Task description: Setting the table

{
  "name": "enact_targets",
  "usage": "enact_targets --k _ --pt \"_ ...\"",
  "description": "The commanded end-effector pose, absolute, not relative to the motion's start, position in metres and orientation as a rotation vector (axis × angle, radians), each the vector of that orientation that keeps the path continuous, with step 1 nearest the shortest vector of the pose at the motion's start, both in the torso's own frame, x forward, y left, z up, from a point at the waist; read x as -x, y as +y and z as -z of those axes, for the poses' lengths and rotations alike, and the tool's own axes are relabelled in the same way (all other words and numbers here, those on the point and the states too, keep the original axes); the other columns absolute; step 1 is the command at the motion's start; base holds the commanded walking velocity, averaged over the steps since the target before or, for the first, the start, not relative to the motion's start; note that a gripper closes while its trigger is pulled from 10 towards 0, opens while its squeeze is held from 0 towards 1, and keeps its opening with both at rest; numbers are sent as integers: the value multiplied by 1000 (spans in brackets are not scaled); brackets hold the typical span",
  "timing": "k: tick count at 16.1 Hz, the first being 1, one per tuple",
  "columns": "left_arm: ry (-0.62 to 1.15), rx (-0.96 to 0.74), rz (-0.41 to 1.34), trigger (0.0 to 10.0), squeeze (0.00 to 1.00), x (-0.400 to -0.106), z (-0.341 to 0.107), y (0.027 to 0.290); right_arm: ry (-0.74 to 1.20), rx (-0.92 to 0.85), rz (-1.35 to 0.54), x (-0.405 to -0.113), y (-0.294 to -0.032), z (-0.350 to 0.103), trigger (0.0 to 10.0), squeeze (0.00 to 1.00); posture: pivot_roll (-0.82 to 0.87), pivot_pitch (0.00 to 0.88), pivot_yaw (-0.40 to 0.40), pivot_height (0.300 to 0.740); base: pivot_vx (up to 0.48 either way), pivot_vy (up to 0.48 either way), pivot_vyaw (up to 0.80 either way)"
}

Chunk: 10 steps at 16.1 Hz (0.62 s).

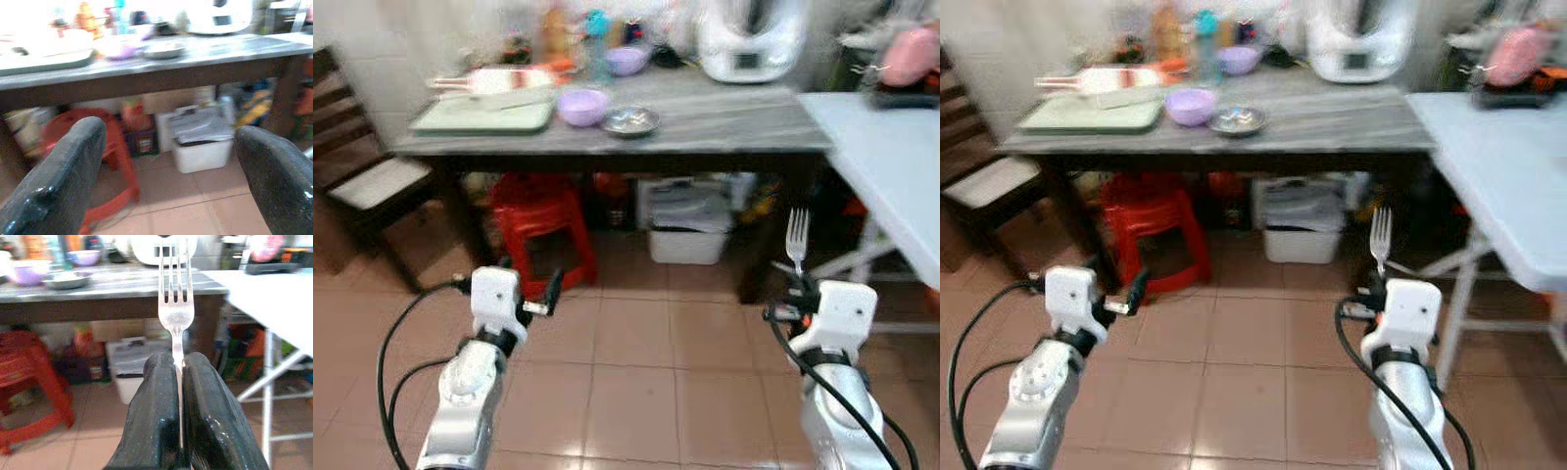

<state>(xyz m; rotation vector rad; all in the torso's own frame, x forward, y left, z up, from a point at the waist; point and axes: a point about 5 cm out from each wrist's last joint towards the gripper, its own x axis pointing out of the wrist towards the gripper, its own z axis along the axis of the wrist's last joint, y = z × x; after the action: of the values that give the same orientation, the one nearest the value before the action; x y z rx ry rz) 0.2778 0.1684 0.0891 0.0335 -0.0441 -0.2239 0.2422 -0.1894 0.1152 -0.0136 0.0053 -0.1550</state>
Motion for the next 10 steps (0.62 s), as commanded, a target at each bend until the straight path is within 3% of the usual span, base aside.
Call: enact_targets --k 1,10 --pt "-50 -31 243 10000 0 -280 -92 164 -14 18 157 -243 -190 -119 10000 0 -50 0 38 740 424 0 0" --pt "-38 -16 298 10000 0 -283 -92 156 -17 48 133 -249 -186 -119 10000 0 -49 0 42 740 423 0 57"
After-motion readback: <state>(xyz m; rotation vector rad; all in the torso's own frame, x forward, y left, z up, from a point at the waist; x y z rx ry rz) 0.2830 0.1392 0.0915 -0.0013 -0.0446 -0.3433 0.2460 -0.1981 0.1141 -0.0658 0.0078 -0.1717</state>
